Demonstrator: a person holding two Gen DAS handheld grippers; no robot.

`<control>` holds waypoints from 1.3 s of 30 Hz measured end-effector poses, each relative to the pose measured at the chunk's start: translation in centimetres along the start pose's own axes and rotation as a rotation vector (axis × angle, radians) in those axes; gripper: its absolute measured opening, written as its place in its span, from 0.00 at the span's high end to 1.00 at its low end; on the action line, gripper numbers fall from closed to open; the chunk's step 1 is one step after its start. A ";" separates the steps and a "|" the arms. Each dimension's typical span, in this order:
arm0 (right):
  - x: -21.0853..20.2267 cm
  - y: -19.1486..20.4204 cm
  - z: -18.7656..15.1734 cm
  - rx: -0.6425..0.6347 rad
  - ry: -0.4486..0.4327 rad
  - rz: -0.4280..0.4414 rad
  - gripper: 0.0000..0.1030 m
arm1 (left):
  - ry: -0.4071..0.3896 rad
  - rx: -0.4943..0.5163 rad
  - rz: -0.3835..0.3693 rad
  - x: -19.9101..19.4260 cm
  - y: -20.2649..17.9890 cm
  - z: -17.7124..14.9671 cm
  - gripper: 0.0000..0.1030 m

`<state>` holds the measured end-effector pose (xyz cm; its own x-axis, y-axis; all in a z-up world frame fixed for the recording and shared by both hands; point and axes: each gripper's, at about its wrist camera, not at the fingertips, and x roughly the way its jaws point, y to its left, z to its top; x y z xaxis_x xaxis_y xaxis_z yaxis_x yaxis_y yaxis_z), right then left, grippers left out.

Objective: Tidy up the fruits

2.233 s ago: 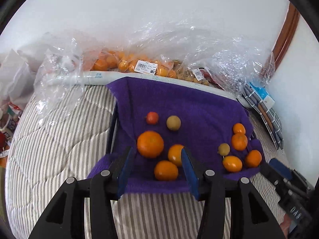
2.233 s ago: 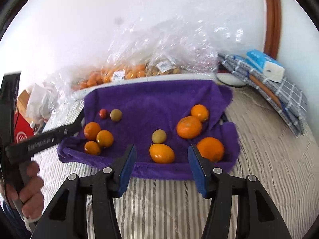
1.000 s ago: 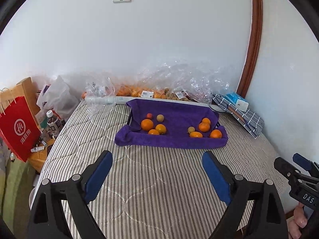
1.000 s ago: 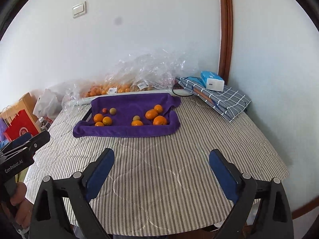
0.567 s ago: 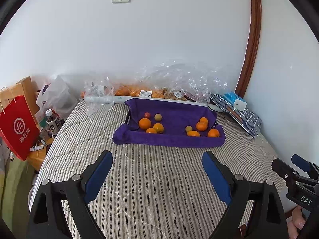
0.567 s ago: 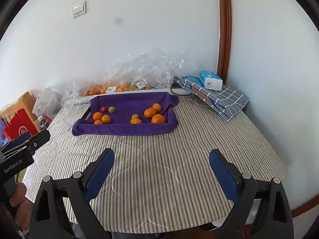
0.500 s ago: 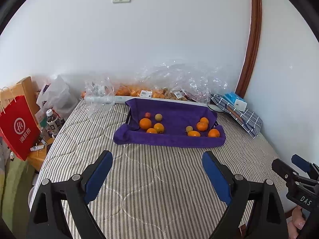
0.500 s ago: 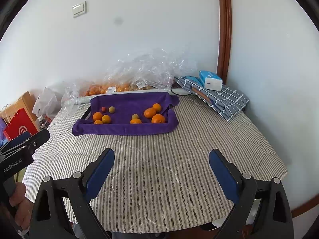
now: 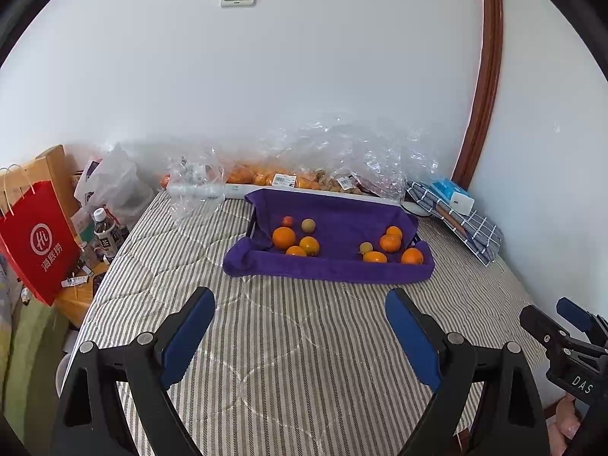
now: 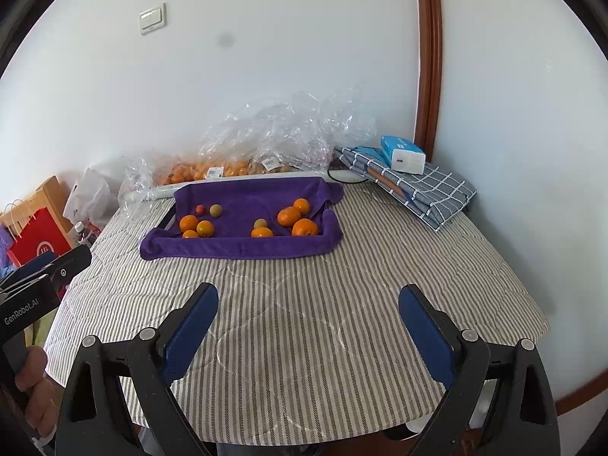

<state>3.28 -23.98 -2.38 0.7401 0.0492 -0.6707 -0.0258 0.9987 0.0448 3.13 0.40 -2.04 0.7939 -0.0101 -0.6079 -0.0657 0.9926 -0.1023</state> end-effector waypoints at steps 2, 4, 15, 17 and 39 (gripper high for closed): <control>0.0 0.0 0.0 0.001 -0.001 -0.002 0.08 | -0.001 0.001 0.004 0.0 0.0 0.0 0.11; -0.1 0.1 0.0 0.003 -0.004 -0.002 0.08 | -0.002 0.002 0.003 0.0 0.0 0.1 0.11; -0.4 0.1 0.1 0.009 -0.008 -0.003 0.08 | -0.001 0.003 0.006 -0.1 0.0 0.2 0.11; -0.4 0.2 0.2 0.011 -0.008 -0.001 0.08 | 0.000 0.003 0.007 0.0 0.1 0.2 0.11; -0.4 0.3 0.2 0.014 -0.011 0.000 0.08 | -0.003 0.004 0.007 -0.1 0.3 0.1 0.11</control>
<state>3.16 -23.69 -1.93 0.7475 0.0490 -0.6625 -0.0164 0.9983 0.0554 3.11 0.67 -1.90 0.7951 -0.0033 -0.6065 -0.0688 0.9930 -0.0956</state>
